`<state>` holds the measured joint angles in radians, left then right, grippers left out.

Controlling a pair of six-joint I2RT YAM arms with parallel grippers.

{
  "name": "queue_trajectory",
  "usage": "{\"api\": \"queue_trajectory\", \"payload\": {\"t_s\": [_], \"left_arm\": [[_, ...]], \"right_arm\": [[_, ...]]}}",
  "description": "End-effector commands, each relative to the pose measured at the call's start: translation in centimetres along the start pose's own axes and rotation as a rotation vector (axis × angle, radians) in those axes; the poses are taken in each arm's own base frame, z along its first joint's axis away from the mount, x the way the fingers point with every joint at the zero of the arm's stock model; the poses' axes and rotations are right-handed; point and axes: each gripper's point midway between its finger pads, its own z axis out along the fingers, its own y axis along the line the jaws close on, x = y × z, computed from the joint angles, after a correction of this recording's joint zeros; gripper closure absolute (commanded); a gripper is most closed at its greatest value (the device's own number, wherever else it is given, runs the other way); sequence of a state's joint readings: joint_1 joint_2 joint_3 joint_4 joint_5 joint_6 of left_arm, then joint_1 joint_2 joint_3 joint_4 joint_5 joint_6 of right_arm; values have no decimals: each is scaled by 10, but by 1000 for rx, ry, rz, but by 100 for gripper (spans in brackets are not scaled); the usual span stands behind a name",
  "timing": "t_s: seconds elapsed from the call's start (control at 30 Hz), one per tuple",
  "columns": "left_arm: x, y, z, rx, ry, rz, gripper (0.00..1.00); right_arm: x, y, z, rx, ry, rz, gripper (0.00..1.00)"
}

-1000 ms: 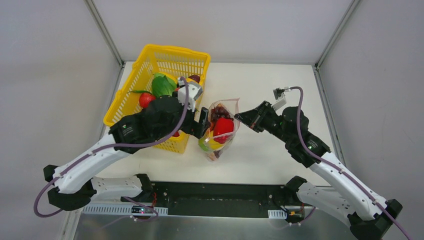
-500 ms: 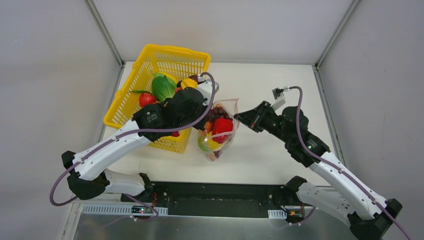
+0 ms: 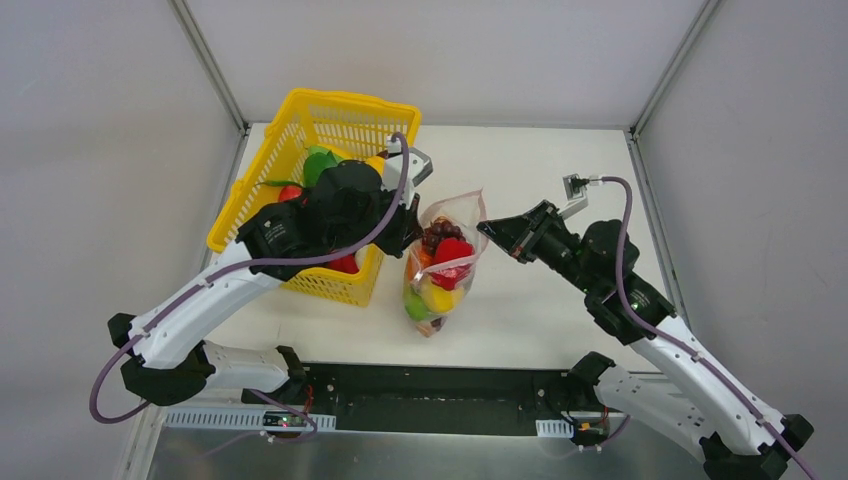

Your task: Place the food in the zip-top bag and seal the zipper

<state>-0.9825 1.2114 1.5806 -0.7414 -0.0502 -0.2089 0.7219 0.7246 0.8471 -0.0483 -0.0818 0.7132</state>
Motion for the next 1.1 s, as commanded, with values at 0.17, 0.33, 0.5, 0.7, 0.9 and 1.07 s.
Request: {"api": "queue_trajectory", "payload": {"t_s": [0.17,0.33,0.5,0.7,0.9,1.07], "left_arm": [[4,-17,2,110,-24,-18,97],[6,-21,-3,143,-25,-19,83],[6,-12,-11,99,-44,-12,60],[5,-2,-23,62,-74,-11,33],[1,12,-36,7,-114,-21,22],[0,18,-45,-10,-135,-25,21]], "right_arm": [[-18,10,6,-22,-78,-12,98],[-14,13,8,-31,-50,-19,98],[-12,17,10,-43,-27,-21,98],[-8,20,9,-60,-2,-24,98],[-5,22,9,-67,13,-31,98],[-4,23,9,-75,24,-32,98]]}}
